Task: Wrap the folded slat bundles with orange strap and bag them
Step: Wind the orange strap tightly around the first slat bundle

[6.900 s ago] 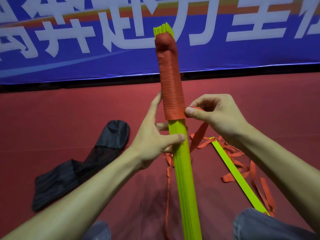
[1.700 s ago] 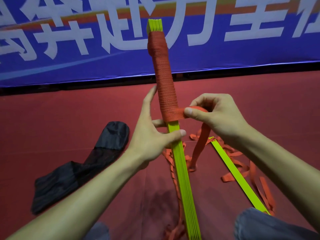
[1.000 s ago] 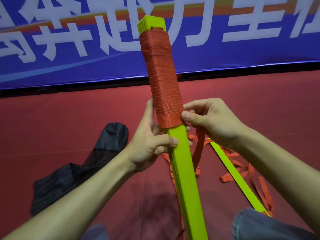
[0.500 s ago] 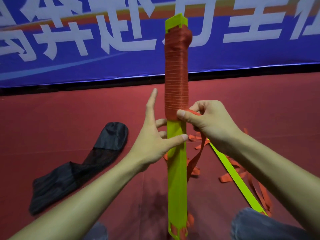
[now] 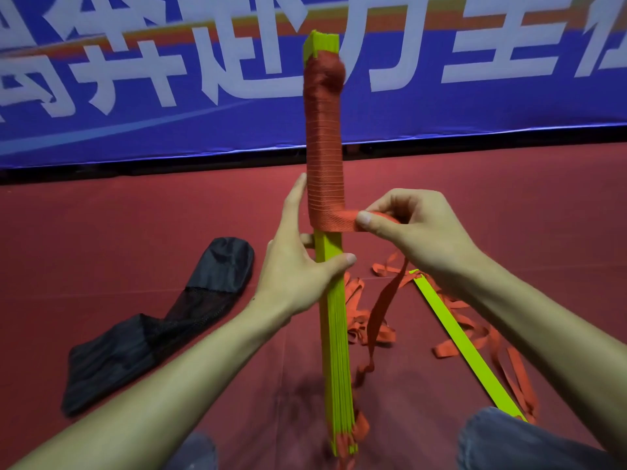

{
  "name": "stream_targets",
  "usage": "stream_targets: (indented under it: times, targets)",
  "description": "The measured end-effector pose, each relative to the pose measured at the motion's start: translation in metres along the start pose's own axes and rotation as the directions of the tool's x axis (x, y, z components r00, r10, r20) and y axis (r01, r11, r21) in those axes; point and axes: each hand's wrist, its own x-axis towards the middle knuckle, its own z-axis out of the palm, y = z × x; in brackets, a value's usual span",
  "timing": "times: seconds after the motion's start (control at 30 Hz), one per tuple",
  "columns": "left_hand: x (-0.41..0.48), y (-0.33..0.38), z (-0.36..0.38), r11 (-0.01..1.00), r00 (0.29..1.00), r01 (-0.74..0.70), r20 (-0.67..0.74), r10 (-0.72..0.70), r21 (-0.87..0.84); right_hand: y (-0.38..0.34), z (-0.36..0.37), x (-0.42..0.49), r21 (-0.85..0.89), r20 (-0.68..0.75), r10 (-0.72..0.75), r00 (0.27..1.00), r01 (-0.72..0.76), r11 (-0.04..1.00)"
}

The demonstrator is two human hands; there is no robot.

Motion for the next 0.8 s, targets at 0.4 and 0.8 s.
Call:
stream_targets:
  times: [0.4,0.8]
  targets:
    - [-0.005,0.003,0.0,0.959,0.973,0.112,0.226,-0.053,-0.258,0.004,-0.014,0.003,-0.003,0.022,-0.058,0.998,0.058,0.998]
    - [-0.009,0.007,0.0,0.931,0.931,0.125,0.365,0.009,-0.342,0.008,-0.014,0.003,0.16,0.056,0.002,0.998,-0.011,0.987]
